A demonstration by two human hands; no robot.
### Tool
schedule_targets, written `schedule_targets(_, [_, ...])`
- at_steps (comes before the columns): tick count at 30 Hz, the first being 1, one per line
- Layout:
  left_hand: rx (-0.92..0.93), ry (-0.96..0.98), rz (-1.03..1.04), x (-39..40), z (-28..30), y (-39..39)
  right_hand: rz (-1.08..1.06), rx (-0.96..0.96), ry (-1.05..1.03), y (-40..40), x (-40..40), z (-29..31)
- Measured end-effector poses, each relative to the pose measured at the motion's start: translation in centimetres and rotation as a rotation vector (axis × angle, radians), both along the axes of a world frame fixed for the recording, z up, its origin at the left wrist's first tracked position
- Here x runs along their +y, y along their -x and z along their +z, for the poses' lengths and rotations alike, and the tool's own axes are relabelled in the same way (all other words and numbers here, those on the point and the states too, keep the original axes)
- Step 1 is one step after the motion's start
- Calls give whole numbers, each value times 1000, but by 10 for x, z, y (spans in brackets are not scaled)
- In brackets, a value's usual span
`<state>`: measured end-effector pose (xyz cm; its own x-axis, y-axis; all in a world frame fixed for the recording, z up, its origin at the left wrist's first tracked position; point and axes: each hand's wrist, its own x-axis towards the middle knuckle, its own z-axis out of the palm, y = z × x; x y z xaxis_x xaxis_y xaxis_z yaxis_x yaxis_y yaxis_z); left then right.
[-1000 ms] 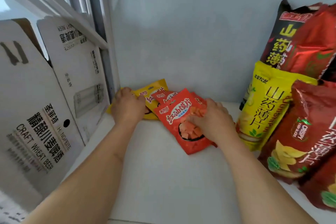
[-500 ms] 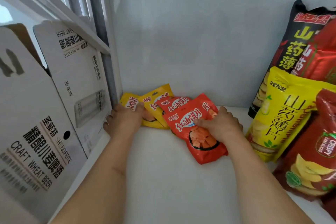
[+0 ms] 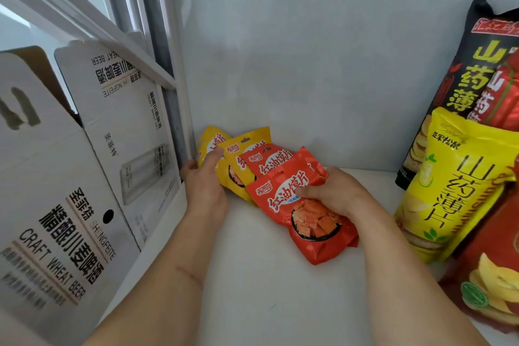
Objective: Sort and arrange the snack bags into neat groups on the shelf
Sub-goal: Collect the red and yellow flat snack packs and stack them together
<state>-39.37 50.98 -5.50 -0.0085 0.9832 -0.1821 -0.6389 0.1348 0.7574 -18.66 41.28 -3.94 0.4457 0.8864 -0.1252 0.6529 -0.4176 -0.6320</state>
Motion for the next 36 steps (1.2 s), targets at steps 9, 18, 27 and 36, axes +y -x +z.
schedule_targets(9, [11,59,-238,-4,-9,-6,-52,177,-96,0,1,-3])
schedule_targets(18, [177,-11,-186,-7,-8,-9,-45,364,-60,4,-3,-3])
schedule_targets(27, [177,0,-173,-4,-5,-6,-139,346,-192,14,-12,-6])
schedule_targets(36, [415,-71,-164,-12,-3,9,-312,225,-372,35,-46,-9])
